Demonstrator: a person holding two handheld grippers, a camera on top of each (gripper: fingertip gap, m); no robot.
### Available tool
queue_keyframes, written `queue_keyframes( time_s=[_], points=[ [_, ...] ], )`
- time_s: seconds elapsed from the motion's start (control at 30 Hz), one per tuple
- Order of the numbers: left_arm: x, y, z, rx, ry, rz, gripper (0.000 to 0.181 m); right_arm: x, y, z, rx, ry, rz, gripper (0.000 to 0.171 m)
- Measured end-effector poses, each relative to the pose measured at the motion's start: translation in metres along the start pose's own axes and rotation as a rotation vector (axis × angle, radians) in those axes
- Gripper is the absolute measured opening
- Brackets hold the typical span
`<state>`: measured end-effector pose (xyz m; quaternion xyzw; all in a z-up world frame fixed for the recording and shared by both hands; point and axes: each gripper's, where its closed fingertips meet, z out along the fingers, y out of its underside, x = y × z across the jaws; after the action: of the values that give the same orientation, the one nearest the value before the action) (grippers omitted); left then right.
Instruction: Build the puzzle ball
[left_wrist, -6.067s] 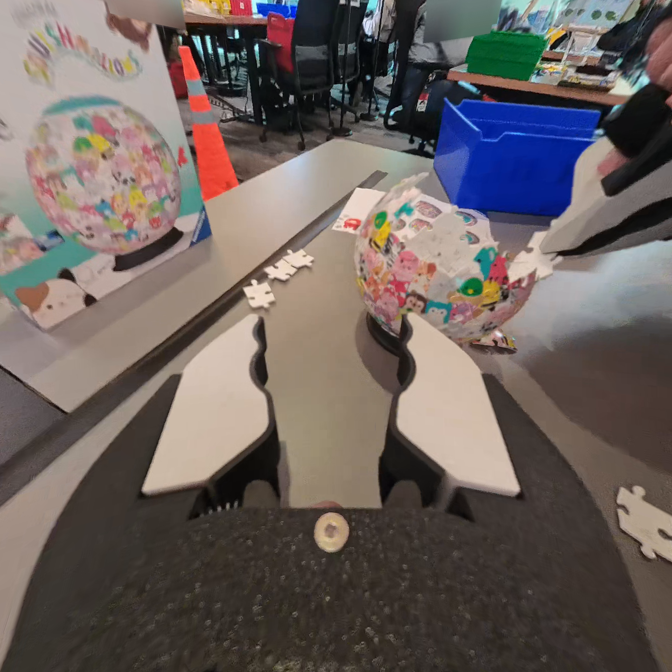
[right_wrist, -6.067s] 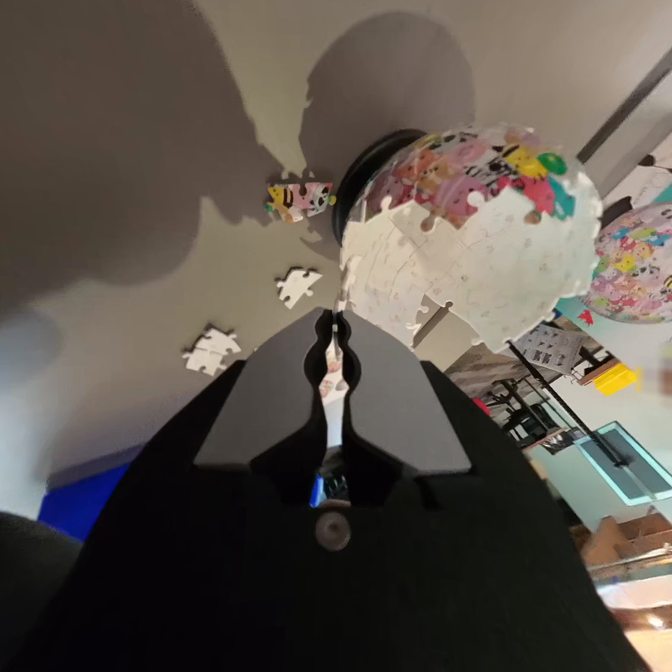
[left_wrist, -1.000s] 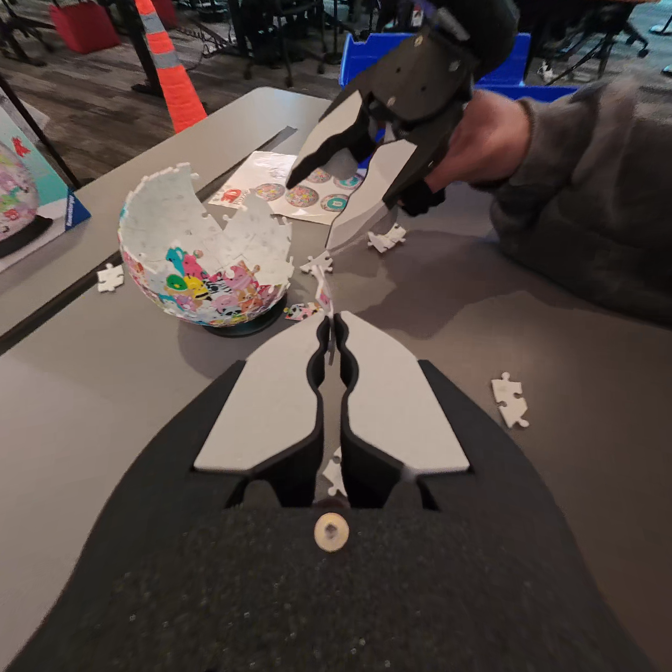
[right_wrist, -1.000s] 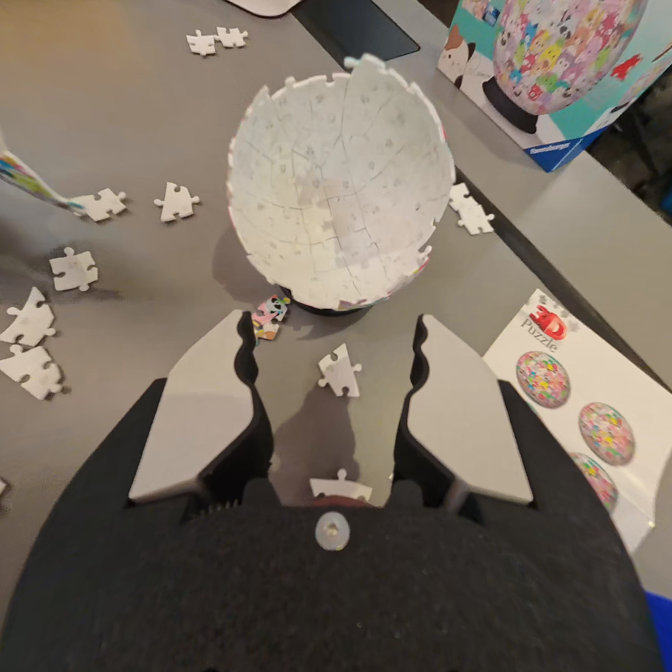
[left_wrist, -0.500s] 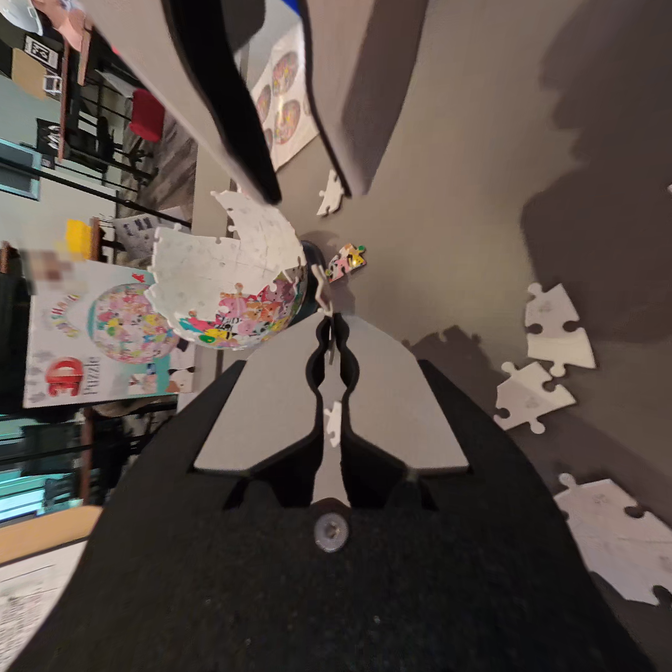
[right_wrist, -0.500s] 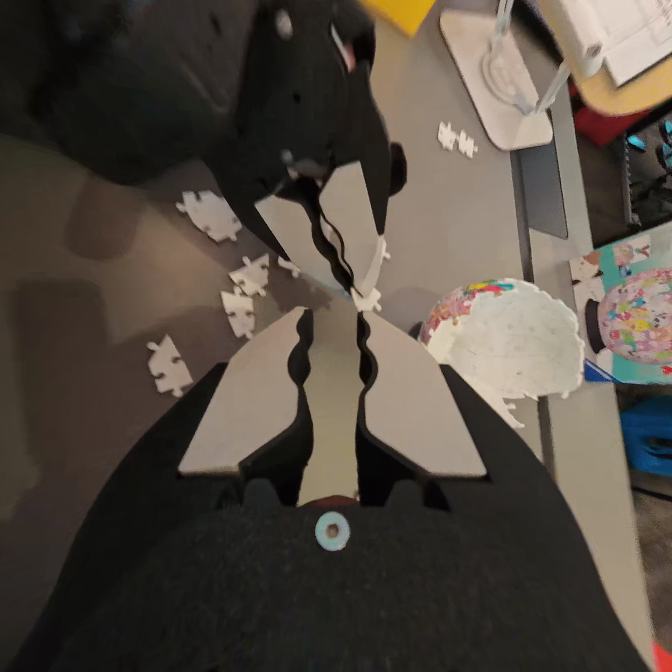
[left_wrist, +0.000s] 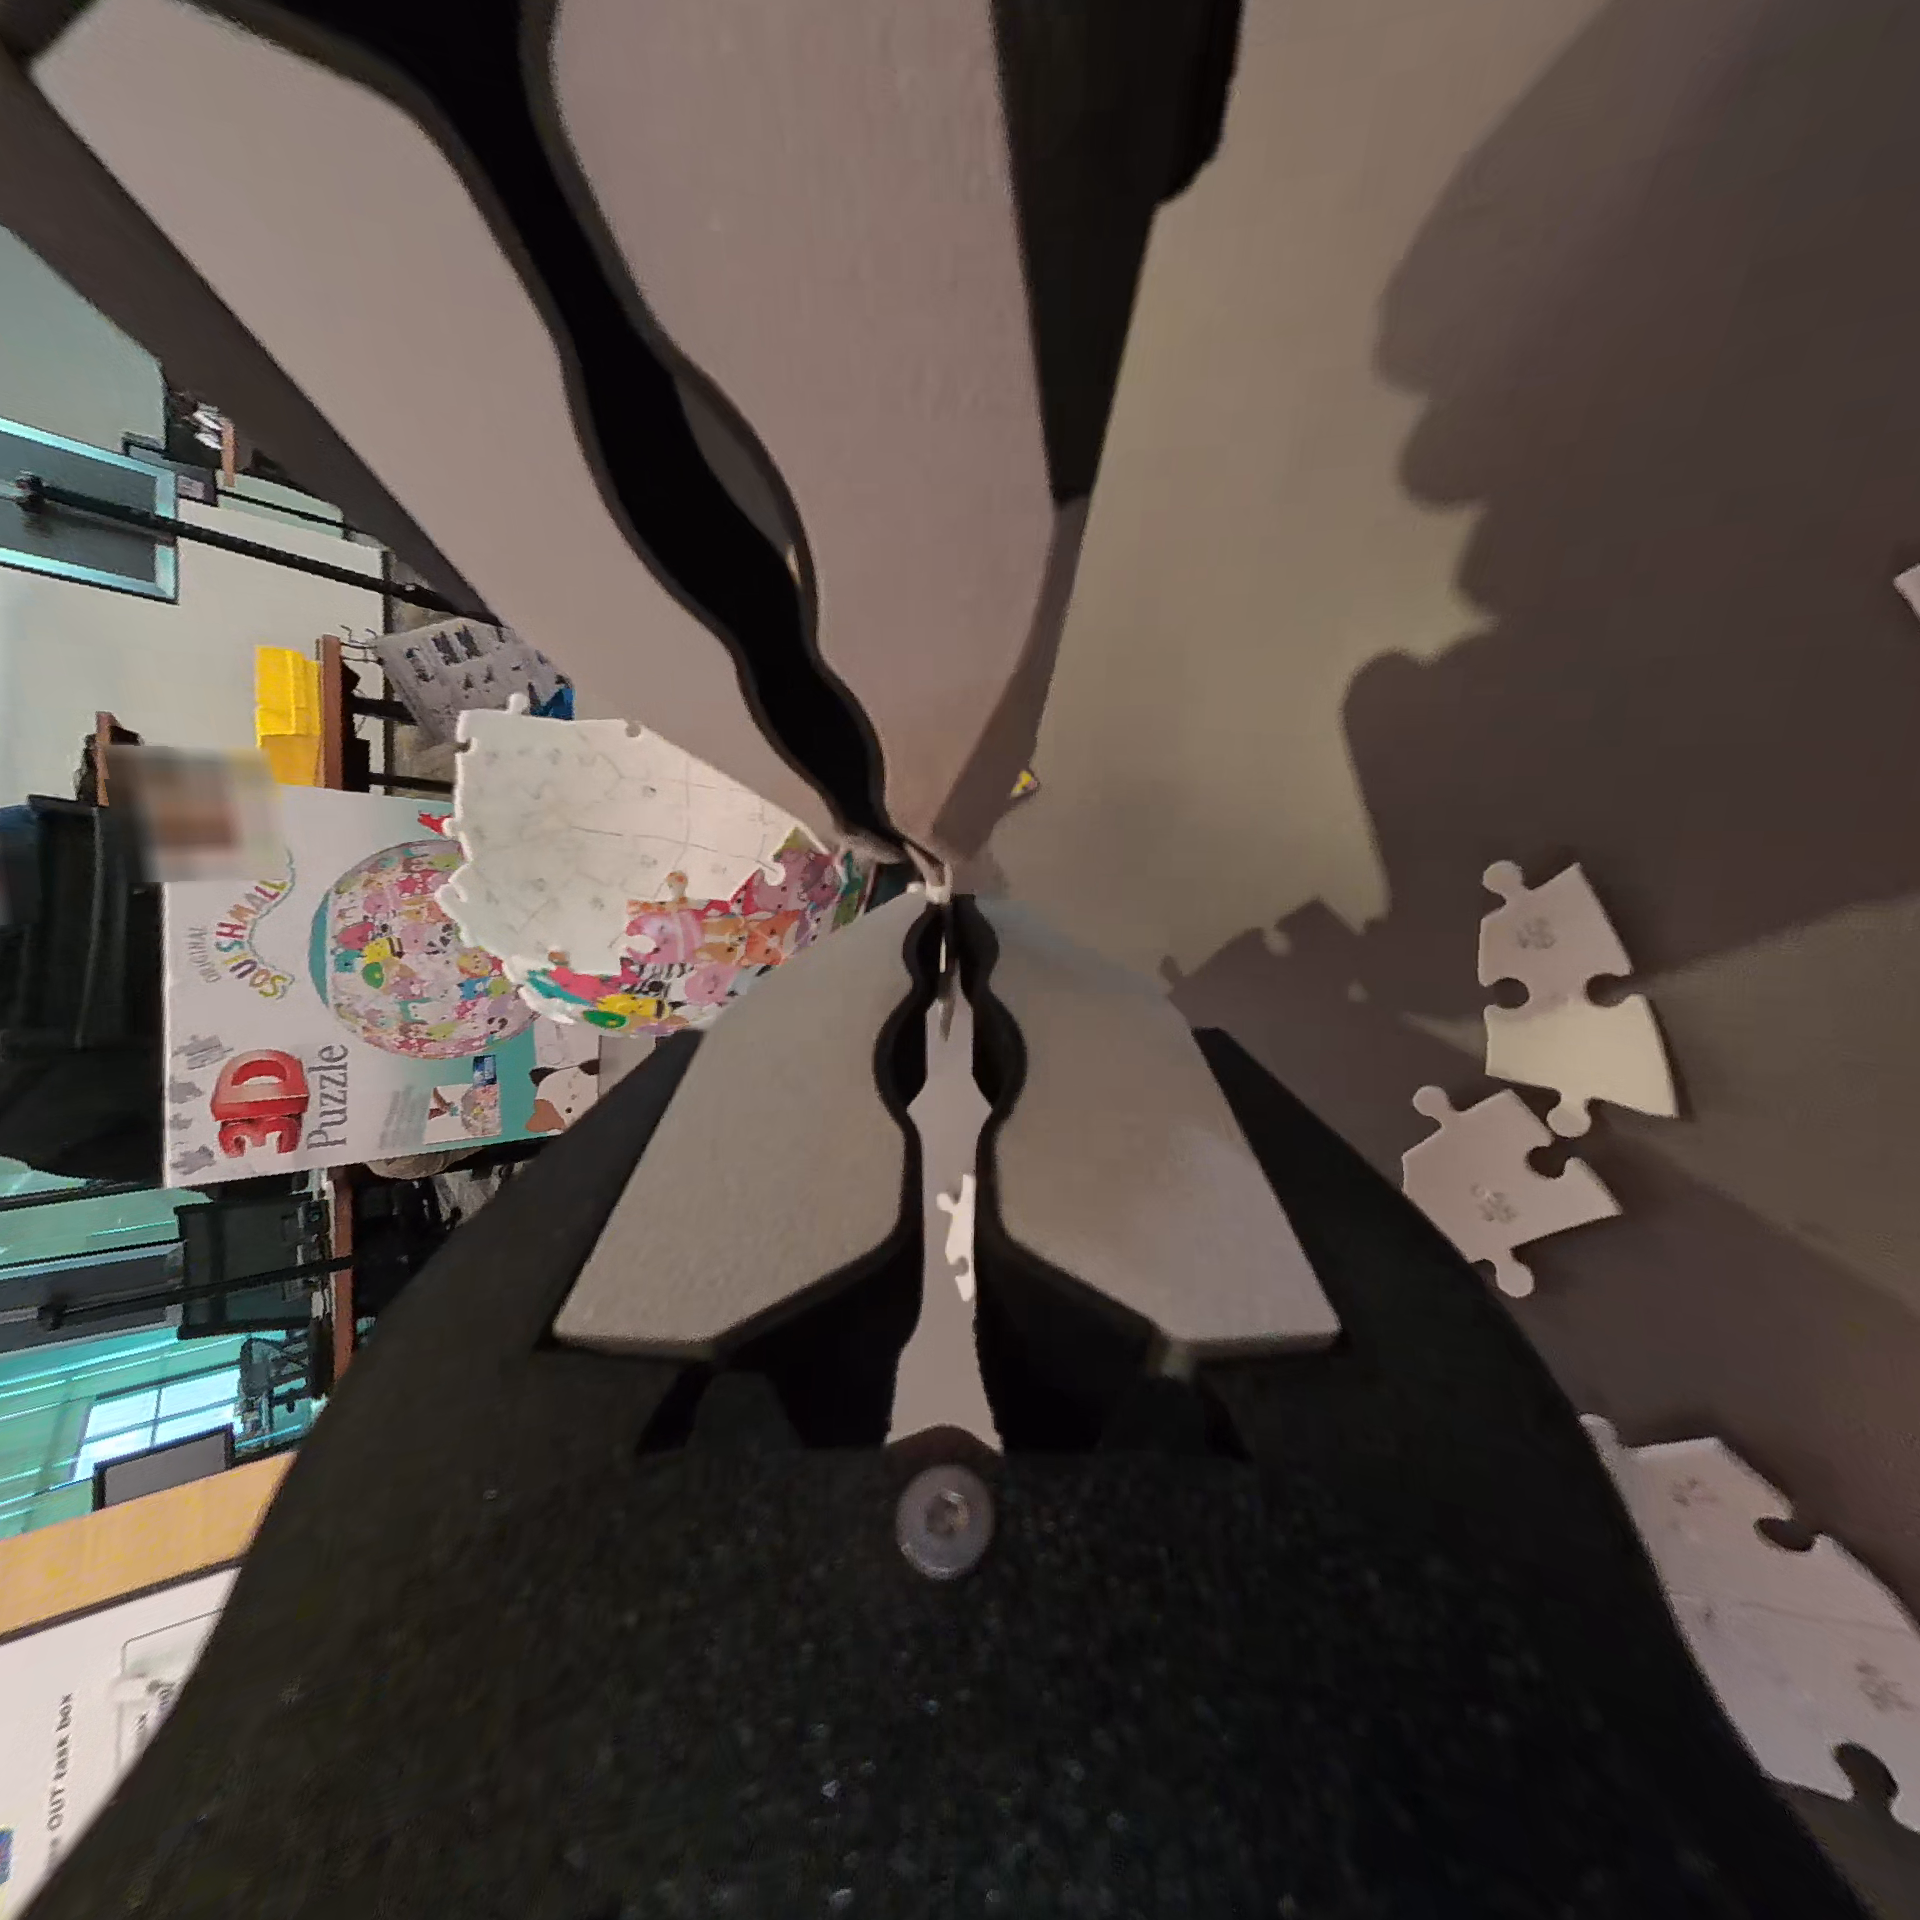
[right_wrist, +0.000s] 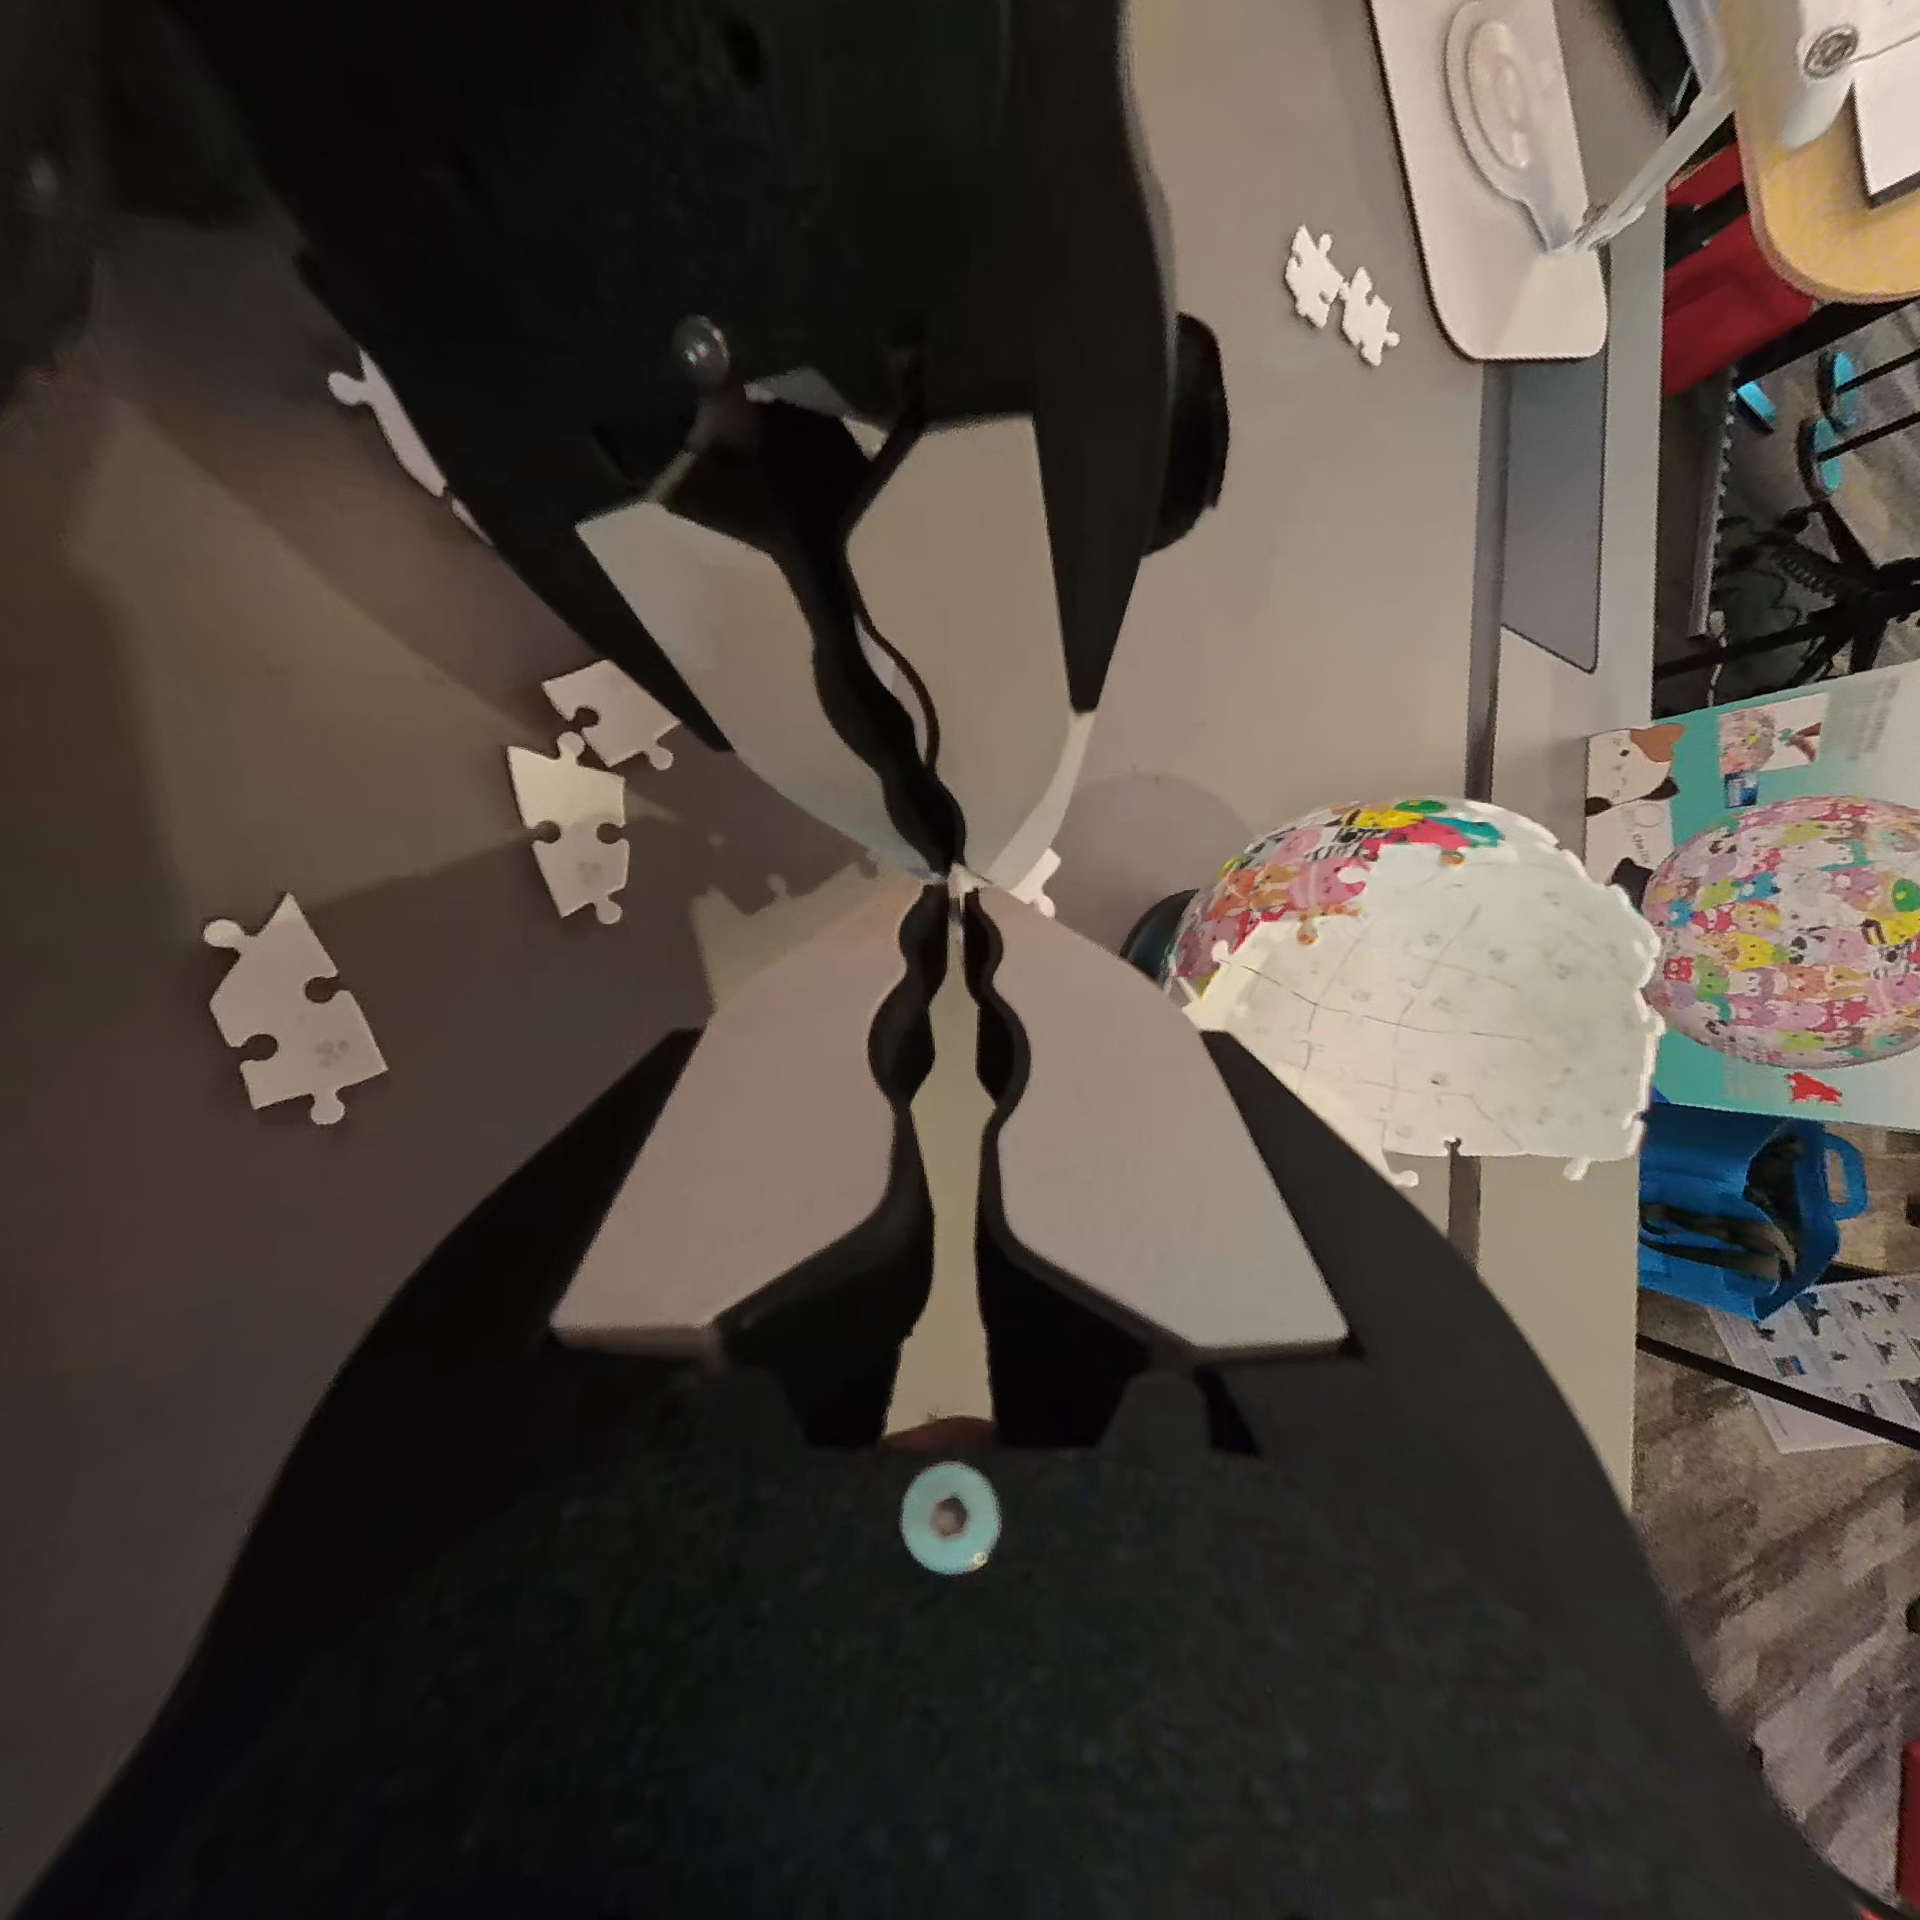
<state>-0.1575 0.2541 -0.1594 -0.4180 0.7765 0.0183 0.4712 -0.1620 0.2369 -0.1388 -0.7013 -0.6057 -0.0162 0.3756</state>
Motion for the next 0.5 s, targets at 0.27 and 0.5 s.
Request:
queue_keyframes(
  time_s=[0.27, 0.5],
  points=[
    [0.007, 0.002, -0.012, 0.063, 0.069, -0.169, 0.031, -0.001, 0.023, -0.006, -0.047, -0.033, -0.065, 0.002],
    [0.012, 0.015, -0.009, 0.228, 0.327, -0.620, 0.048, 0.030, 0.034, -0.035, 0.126, -0.166, 0.017, 0.002]
  ],
)
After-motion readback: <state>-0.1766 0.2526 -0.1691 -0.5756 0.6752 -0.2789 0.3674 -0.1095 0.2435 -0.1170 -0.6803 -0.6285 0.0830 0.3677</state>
